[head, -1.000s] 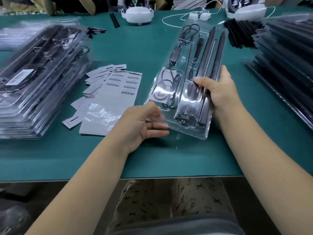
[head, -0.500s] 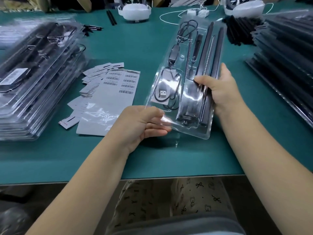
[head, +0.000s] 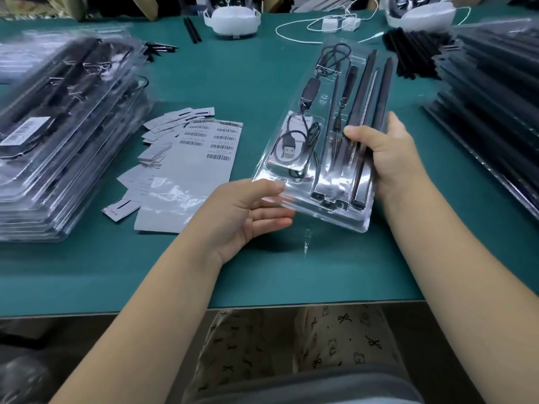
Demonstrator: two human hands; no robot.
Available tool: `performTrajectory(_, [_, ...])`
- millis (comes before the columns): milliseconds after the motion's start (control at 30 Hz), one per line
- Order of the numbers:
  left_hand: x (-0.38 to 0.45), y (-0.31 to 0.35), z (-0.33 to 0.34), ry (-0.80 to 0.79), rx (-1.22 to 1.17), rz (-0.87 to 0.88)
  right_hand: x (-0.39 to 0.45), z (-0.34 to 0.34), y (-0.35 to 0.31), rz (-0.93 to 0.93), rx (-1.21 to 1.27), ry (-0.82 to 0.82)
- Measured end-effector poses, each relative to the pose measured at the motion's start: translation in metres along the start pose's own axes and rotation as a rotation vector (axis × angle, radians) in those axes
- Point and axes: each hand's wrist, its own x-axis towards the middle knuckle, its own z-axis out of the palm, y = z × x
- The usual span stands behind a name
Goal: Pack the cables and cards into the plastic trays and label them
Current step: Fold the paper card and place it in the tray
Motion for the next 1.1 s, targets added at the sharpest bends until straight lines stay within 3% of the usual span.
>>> performTrajectory(333, [0.0025, 0.0008, -0.0046, -0.150, -0.158, 0.027, 0.0017, 0.0003, -0.0002, 0.068, 0.118, -0.041])
performTrajectory(600, [0.0047, 0.0011, -0.0008, -0.026, -0.174, -0.022, 0.0026, 0.0003, -0.0007, 0.053, 0.072, -0.024])
performTrajectory(833, [0.0051, -0.0016, -0.0043, -0.067, -0.180, -0.087, 0.0021, 0.0009, -0.0020, 0.049, 0.026, -0.061])
performTrajectory(1100, [0.0056, -0.0045, -0.0026, -0.159, -0.326, -0.119, 0.0040, 0.0045, 0.0033, 0.096, 0.160, -0.092])
